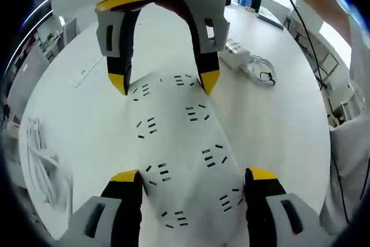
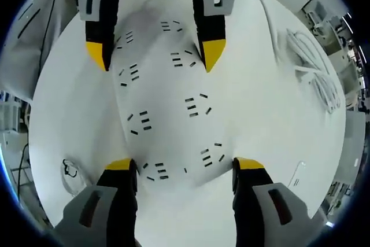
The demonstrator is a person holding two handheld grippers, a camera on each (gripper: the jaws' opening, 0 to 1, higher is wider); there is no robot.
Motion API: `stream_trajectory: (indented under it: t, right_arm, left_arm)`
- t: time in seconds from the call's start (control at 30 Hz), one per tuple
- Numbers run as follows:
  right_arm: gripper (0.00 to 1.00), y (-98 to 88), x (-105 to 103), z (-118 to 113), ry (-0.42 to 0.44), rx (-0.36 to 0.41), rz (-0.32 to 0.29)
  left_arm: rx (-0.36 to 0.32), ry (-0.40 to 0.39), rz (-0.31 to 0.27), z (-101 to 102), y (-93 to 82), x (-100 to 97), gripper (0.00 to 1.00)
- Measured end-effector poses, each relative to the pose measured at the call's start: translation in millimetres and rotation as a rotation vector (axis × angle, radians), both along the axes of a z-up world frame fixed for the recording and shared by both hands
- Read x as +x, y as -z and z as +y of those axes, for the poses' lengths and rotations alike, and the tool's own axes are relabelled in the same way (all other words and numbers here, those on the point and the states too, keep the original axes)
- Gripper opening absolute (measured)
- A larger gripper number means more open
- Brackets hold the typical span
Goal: Straighten the power strip on the desk, plug the charger into it
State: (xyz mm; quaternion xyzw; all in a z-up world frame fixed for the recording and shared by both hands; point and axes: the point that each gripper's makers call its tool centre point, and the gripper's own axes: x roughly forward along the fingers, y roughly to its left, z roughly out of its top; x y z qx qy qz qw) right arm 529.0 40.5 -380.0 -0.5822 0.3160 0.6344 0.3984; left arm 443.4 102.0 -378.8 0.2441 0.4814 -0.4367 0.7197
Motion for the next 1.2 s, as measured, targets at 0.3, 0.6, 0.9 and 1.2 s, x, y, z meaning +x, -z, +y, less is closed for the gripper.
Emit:
stream_trajectory:
  t: [0.3,0.6,0.9,1.2]
  right_arm:
    - [0.66,0.0,-2.7,-2.1,0.017,0.010,0.004]
    - [0.66,-0.3,-3.5,-3.7,0.030,0.015,0.003]
    - [0.66,-0.2,-4.8,-4.7,0.041,0.018,0.005]
    - [0.66,-0.1,-5.8,-6.3,0.056,0.017,0.004]
  left_arm:
    - [-0.003,0.014,-0.005,-0.4,0.1,-0.8,0.74]
    - [0.006,0.022,-0.013,-1.3,0.9,-0.9,0.74]
    - [0.009,0.034,-0.017,-1.5,1.3,-0.9,0.74]
    - [0.017,0.044,-0.025,-2.1,2.2,-0.8,0.75]
